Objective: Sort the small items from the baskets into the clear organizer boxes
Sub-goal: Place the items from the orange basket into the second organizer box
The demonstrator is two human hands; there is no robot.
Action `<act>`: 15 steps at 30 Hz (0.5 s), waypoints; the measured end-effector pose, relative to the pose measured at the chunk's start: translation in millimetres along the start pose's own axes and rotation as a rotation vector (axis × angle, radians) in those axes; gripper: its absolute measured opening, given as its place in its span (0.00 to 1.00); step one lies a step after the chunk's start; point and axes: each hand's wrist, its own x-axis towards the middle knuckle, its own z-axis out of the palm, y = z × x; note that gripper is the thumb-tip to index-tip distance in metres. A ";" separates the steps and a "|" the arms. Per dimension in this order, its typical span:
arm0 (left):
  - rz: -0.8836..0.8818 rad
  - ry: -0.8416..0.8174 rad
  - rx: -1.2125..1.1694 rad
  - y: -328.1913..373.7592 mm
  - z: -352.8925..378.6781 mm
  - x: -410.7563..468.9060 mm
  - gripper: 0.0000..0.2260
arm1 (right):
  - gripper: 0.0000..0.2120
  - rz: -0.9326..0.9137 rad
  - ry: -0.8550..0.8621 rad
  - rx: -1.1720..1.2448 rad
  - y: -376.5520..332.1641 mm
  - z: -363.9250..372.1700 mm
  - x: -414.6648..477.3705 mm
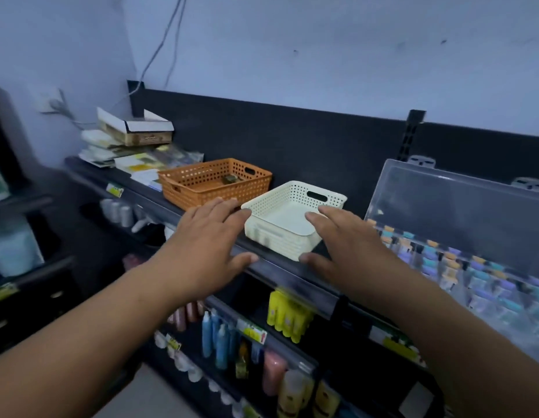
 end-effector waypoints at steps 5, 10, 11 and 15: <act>-0.056 0.008 0.007 -38.5 7.5 27.6 0.34 | 0.34 -0.047 0.001 0.013 -8.0 7.9 57.0; -0.096 0.014 0.027 -76.1 13.5 77.9 0.34 | 0.34 -0.079 -0.027 0.092 -5.2 13.3 124.6; -0.100 0.016 0.029 -83.5 13.2 87.9 0.34 | 0.34 -0.082 -0.033 0.100 -4.4 13.7 137.6; -0.124 0.020 0.000 -114.2 17.7 125.3 0.34 | 0.32 -0.095 -0.048 0.136 5.2 21.2 184.7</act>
